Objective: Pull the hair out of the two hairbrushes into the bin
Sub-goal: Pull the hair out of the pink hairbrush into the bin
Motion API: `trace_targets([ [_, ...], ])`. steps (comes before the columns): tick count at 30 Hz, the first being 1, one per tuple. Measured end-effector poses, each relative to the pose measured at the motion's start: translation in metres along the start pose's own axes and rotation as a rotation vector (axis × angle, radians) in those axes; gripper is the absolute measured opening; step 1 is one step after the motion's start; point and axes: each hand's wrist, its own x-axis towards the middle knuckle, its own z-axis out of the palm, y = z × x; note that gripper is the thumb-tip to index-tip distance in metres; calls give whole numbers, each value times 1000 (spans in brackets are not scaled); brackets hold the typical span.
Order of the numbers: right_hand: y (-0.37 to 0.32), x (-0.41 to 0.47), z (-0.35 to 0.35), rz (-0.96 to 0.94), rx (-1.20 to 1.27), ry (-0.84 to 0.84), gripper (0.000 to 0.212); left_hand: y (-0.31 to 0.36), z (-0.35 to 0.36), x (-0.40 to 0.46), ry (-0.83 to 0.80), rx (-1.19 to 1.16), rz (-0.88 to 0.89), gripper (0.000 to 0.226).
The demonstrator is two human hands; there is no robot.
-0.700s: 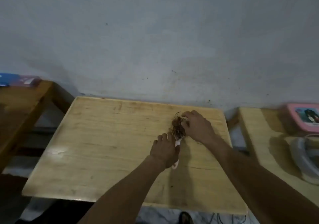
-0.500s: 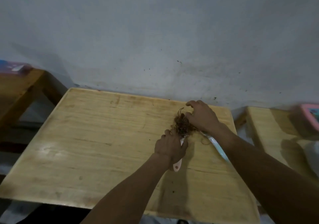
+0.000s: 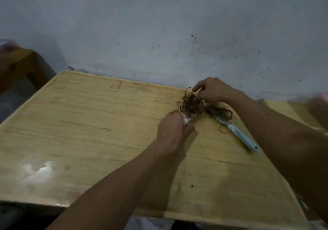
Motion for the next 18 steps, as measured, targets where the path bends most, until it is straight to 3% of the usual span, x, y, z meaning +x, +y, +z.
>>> trace_targets([
  [7,-51,-49,-21,-201,109,130,68,-19,-39,-51,191,-183,104,30],
  [14,-122,-117,-13,-462,154,102,19,-67,-98,-137,270,-196,111,28],
  [18,-168,-141,6,-584,222,90,11,-105,-138,-185,286,-137,93,28],
])
